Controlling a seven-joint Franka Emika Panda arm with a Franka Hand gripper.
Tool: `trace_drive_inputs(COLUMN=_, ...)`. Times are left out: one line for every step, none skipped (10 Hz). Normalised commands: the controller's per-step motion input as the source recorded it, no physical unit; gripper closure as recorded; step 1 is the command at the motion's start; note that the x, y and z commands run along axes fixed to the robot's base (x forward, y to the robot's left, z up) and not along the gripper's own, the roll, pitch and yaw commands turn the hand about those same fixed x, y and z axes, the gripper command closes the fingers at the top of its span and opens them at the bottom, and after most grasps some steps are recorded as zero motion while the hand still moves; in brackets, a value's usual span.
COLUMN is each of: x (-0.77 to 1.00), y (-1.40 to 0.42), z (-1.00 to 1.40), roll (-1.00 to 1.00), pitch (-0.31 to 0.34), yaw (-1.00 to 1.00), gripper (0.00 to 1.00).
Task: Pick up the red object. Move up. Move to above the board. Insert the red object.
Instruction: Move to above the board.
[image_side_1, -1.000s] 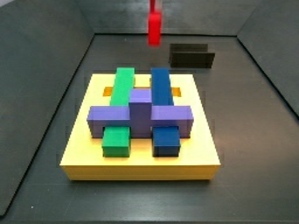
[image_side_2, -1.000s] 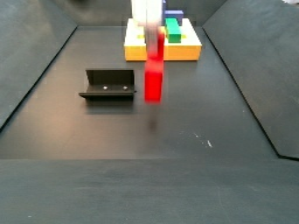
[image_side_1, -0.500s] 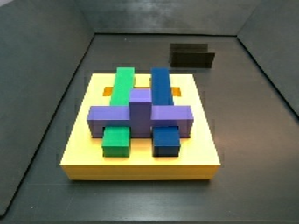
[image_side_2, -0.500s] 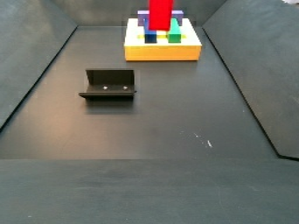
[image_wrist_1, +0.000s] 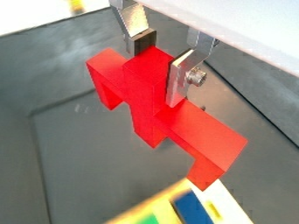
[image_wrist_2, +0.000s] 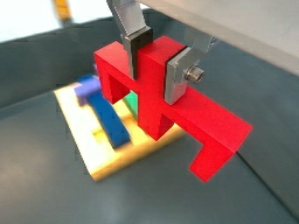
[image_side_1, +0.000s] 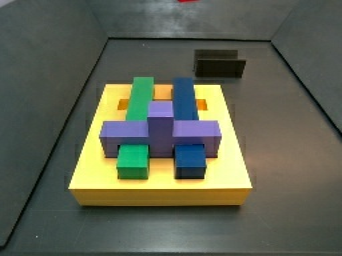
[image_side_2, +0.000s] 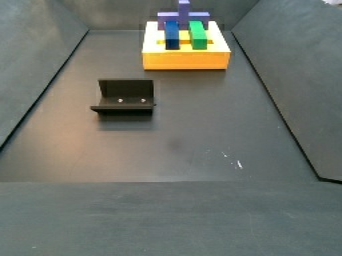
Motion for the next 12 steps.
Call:
trace_drive_inputs(x=-0.15, y=-1.40, z=0.21, roll=0.02, pitch=0.024, yaw=1.00, gripper=1.00)
trace_drive_inputs(x=-0.15, y=-1.40, z=0.21, roll=0.02, pitch=0.028, yaw=1.00, gripper=1.00)
trace_drive_inputs(x=-0.12, y=-1.40, z=0.24, roll=0.03, pitch=0.036, yaw=1.00, gripper=1.00)
trace_drive_inputs(x=-0.04, y=-0.69, z=0.13, roll=0.03, pitch=0.044, yaw=1.00, gripper=1.00)
trace_drive_inputs(x=0.03, y=-0.26, z=0.06, roll=0.03, pitch=0.057, yaw=1.00, gripper=1.00)
trace_drive_inputs(x=0.05, y=-0.11, z=0.03, roll=0.03, pitch=0.065, yaw=1.00, gripper=1.00)
trace_drive_inputs(x=0.04, y=-0.10, z=0.03, roll=0.04, pitch=0.070, yaw=1.00, gripper=1.00)
trace_drive_inputs(x=0.04, y=-0.08, z=0.03, roll=0.04, pitch=0.077, yaw=1.00, gripper=1.00)
trace_drive_inputs(x=0.05, y=-0.04, z=0.02, roll=0.05, pitch=0.089, yaw=1.00, gripper=1.00)
trace_drive_inputs(x=0.05, y=-0.04, z=0.02, roll=0.05, pitch=0.096, yaw=1.00, gripper=1.00)
trace_drive_inputs(x=0.05, y=-0.03, z=0.02, roll=0.06, pitch=0.114, yaw=1.00, gripper=1.00)
trace_drive_inputs(x=0.05, y=-0.03, z=0.02, roll=0.07, pitch=0.130, yaw=1.00, gripper=1.00)
